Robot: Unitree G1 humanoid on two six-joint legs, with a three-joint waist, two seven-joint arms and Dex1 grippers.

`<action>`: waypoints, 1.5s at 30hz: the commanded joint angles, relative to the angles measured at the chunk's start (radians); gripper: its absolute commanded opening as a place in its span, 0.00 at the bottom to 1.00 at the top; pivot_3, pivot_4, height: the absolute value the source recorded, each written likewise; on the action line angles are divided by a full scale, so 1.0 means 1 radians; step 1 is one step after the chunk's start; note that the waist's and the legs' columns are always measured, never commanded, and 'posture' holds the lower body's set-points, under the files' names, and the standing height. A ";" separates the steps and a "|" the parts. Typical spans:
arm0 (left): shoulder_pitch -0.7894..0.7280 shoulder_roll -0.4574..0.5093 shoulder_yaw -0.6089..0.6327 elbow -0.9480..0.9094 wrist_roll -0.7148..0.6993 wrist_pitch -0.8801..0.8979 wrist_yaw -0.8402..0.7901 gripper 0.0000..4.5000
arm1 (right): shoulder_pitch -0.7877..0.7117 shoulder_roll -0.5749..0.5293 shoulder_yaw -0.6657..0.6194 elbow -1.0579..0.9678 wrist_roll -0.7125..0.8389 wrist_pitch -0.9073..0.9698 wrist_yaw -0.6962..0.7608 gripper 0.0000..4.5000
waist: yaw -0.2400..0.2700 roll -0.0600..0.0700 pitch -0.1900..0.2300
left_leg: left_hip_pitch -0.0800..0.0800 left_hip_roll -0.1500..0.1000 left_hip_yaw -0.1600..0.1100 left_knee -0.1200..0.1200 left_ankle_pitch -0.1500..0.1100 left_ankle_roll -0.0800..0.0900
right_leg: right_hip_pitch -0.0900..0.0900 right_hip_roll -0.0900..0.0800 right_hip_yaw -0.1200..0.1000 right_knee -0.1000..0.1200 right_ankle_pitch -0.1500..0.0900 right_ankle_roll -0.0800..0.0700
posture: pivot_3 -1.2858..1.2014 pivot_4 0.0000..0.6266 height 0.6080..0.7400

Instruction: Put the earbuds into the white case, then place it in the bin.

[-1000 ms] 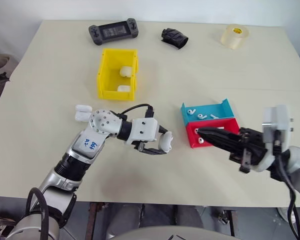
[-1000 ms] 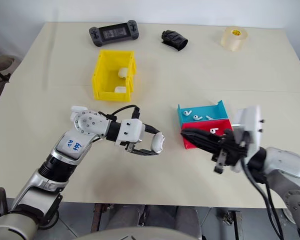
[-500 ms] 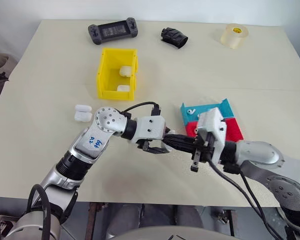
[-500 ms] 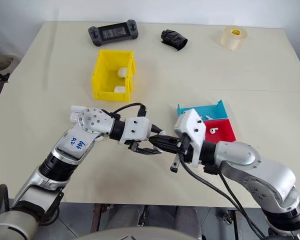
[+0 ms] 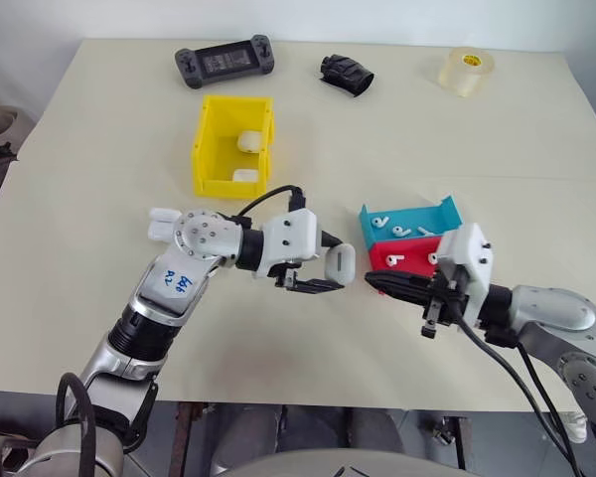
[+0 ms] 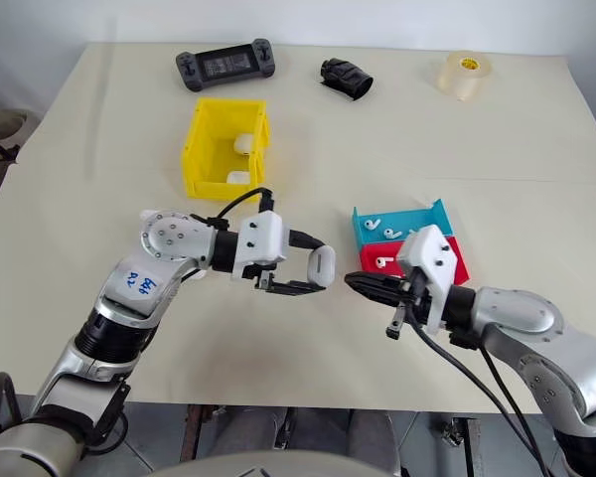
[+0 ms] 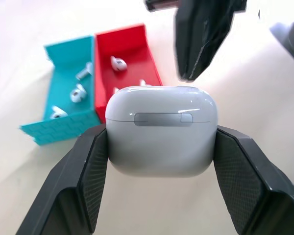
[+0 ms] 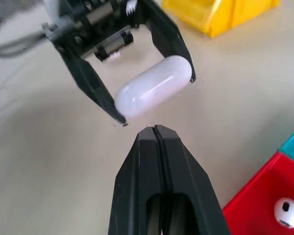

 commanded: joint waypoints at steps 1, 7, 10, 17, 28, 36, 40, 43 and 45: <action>0.048 -0.016 0.134 -0.053 -0.081 0.028 0.090 0.62 | 0.022 0.037 -0.112 0.000 0.025 -0.089 0.030 0.04 | -0.002 0.000 0.000 | 0.000 0.000 0.000 0.000 0.000 0.000 | 0.000 0.000 0.000 0.000 0.000 0.000 | 0.52 0.24 1.00; 0.075 -0.048 0.387 -0.017 -0.098 0.159 0.414 0.62 | 0.100 0.072 -0.245 -0.001 -0.099 -0.265 0.057 0.42 | 0.003 0.000 0.000 | 0.000 0.000 0.000 0.000 0.000 0.000 | 0.000 0.000 0.000 0.000 0.000 0.000 | 0.52 0.24 1.00; 0.048 -0.062 0.431 0.006 -0.068 0.231 0.548 0.62 | 0.163 0.074 -0.288 0.003 -0.121 -0.303 0.079 0.64 | 0.007 -0.001 0.000 | 0.000 -0.001 -0.002 0.002 0.000 0.000 | 0.000 0.000 0.001 0.001 0.001 0.001 | 0.52 0.24 1.00; -0.090 -0.157 0.426 0.279 -0.043 0.086 0.660 0.62 | 0.230 0.111 -0.261 -0.015 -0.164 -0.342 0.065 0.99 | 0.004 -0.002 -0.001 | 0.000 -0.002 -0.002 0.004 0.000 0.000 | 0.001 0.000 0.000 0.001 0.002 0.003 | 0.52 0.24 1.00; -0.292 -0.205 0.408 0.736 0.039 -0.105 0.788 0.70 | 0.237 0.141 -0.258 -0.043 -0.162 -0.345 0.015 1.00 | 0.001 -0.002 -0.001 | 0.000 -0.001 0.000 0.003 0.000 0.000 | -0.001 0.000 0.001 0.003 0.002 0.004 | 0.52 0.24 1.00; -0.109 -0.105 0.342 0.287 -0.058 -0.075 0.506 1.00 | 0.217 0.130 -0.235 -0.004 -0.162 -0.353 0.056 1.00 | -0.002 -0.003 -0.001 | 0.000 -0.001 0.000 0.001 0.000 0.000 | -0.001 0.000 0.001 0.003 0.002 0.004 | 0.52 0.24 1.00; 0.047 0.039 0.375 0.015 -0.204 0.010 0.313 1.00 | 0.190 0.114 -0.226 0.054 -0.161 -0.361 0.114 1.00 | -0.022 -0.002 -0.001 | 0.001 0.000 0.000 0.000 0.000 0.000 | -0.002 0.000 0.002 0.002 0.002 0.004 | 0.52 0.24 1.00; 0.182 0.153 0.459 -0.033 -0.233 -0.010 0.238 1.00 | 0.155 0.097 -0.215 0.114 -0.164 -0.365 0.166 1.00 | -0.032 -0.001 -0.002 | 0.003 0.000 0.000 -0.002 0.000 0.000 | -0.002 0.000 0.002 0.001 0.002 0.004 | 0.52 0.24 1.00; 0.276 0.208 0.541 -0.038 -0.269 -0.042 0.185 1.00 | 0.132 0.083 -0.209 0.151 -0.167 -0.371 0.198 1.00 | -0.036 -0.001 -0.001 | 0.004 0.001 -0.001 -0.002 0.000 0.000 | -0.002 0.001 0.002 0.000 0.002 0.003 | 0.52 0.24 1.00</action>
